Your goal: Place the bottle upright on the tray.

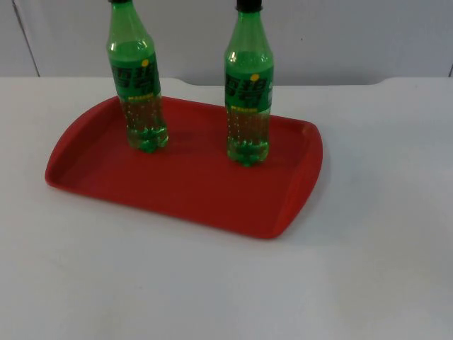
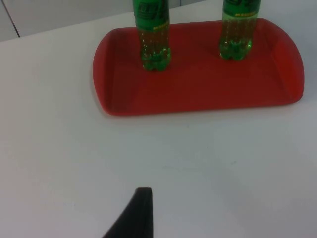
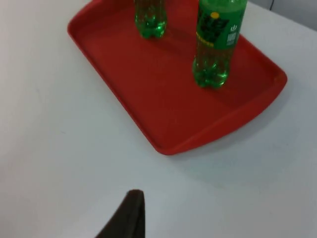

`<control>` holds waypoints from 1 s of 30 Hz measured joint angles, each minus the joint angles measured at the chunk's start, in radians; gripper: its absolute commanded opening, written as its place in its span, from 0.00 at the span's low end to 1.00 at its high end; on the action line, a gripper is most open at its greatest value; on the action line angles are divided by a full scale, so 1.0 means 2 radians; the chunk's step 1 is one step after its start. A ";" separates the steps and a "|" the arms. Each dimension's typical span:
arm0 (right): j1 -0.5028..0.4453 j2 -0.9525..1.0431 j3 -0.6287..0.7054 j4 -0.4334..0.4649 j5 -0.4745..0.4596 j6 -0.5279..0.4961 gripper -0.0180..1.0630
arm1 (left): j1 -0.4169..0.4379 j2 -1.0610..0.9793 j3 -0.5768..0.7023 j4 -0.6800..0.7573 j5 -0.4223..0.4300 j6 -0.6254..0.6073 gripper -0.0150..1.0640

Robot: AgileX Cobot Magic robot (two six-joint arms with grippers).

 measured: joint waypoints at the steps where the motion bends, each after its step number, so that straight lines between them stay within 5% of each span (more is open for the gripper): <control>1: 0.000 0.000 0.000 0.000 0.000 0.000 0.99 | 0.000 0.000 0.000 0.000 0.000 0.000 0.99; 15: 0.000 -0.209 0.038 0.000 0.090 0.010 0.99 | 0.000 0.000 0.000 0.000 0.000 0.000 0.99; 30: 0.000 -0.358 0.039 -0.051 0.197 0.058 0.99 | 0.000 0.000 0.000 0.000 0.000 0.000 0.99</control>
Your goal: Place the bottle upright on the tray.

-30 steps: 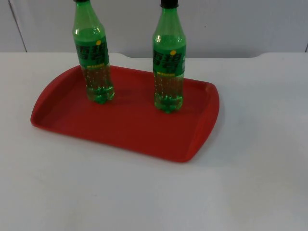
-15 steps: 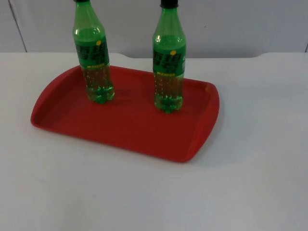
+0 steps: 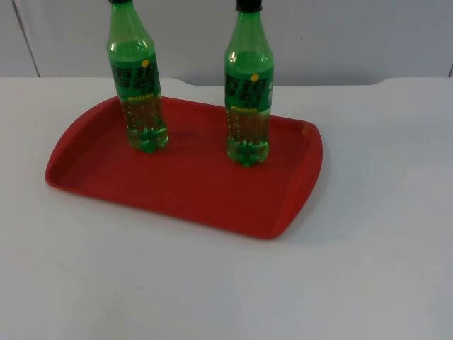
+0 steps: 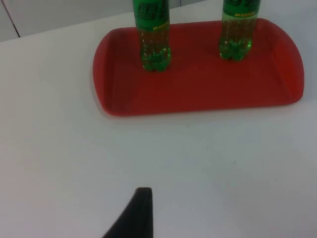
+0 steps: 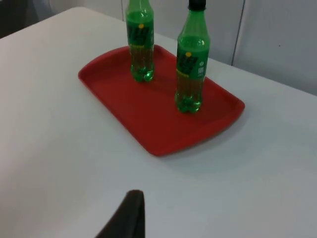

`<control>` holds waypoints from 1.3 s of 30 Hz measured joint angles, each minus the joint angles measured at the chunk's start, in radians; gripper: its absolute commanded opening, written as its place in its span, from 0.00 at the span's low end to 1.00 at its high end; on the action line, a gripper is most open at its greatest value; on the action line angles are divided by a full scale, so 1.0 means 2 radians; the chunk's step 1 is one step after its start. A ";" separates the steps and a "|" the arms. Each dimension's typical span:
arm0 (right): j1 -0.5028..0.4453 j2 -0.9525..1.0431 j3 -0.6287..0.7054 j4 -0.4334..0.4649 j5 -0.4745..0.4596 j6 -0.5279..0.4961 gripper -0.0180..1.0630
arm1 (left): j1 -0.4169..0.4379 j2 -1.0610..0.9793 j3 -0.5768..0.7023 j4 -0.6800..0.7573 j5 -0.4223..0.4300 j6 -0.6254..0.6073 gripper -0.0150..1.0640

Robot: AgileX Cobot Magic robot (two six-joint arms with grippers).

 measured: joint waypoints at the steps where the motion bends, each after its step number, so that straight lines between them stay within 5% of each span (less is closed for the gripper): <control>1: 0.000 -0.010 0.000 0.000 0.009 0.000 0.99 | 0.000 0.000 0.000 0.000 0.000 0.000 0.99; 39: 0.000 -0.071 0.063 -0.056 0.055 0.063 0.99 | 0.000 0.000 0.000 0.000 0.000 0.000 0.99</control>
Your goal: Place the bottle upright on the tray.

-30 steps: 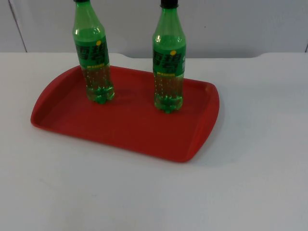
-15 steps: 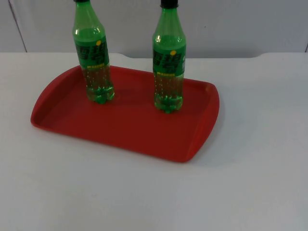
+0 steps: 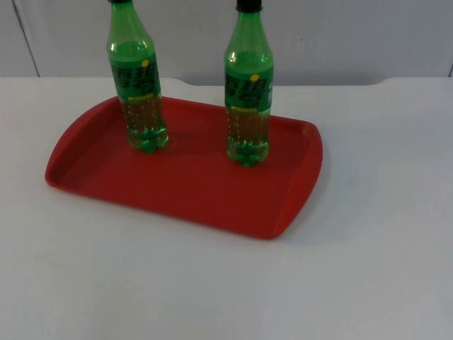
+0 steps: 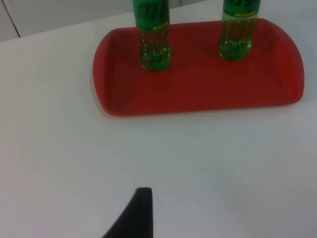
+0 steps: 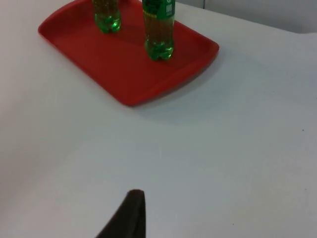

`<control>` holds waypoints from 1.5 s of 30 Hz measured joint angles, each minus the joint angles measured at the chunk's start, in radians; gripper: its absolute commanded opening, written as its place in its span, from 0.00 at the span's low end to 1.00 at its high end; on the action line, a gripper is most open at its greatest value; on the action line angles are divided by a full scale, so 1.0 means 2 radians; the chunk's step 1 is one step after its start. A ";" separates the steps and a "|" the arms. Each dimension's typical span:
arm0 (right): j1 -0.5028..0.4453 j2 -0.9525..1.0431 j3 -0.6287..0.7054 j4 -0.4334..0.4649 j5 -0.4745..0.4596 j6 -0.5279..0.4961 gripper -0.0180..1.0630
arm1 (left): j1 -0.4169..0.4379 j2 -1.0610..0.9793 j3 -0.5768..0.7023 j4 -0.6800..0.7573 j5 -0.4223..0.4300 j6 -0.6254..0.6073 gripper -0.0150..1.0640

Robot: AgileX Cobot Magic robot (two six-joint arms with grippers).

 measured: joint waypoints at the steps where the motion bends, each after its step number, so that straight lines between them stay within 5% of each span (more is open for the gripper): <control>1: 0.000 0.000 0.000 0.000 0.000 0.000 0.99 | 0.000 0.000 0.000 0.000 0.000 0.000 0.99; 45: 0.000 0.000 0.000 -0.001 0.000 0.000 0.99 | 0.000 0.000 0.000 0.000 0.000 0.000 0.99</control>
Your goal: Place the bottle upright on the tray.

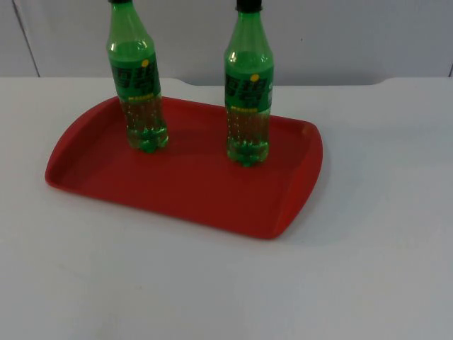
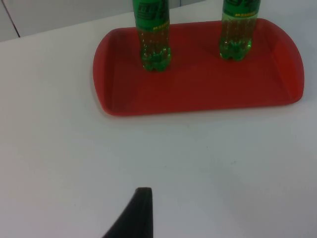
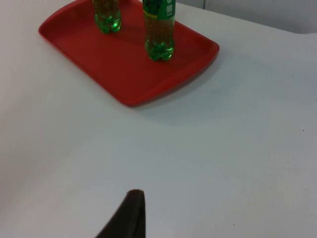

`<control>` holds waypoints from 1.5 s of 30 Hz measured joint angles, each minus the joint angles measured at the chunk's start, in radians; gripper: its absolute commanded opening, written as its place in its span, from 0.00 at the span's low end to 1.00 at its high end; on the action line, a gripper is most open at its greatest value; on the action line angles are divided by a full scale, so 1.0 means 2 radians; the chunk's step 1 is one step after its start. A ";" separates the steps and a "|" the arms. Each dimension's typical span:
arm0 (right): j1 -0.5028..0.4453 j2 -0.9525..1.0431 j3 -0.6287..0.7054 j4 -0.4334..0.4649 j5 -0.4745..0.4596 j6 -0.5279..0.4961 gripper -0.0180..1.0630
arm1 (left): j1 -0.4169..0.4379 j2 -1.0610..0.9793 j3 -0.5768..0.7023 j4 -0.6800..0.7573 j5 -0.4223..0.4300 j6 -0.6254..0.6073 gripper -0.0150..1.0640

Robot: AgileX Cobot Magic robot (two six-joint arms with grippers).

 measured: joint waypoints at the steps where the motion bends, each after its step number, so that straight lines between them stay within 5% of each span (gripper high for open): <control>1: 0.000 0.000 0.000 0.000 0.000 0.000 0.99 | 0.000 0.000 0.000 0.000 0.000 0.000 0.99; 35: -0.227 0.000 0.000 0.000 0.001 0.000 0.99 | 0.000 0.000 0.000 0.000 0.000 0.000 0.99; 45: -0.244 0.000 0.000 0.000 0.001 0.000 0.99 | 0.000 0.000 0.000 0.000 0.000 0.000 0.99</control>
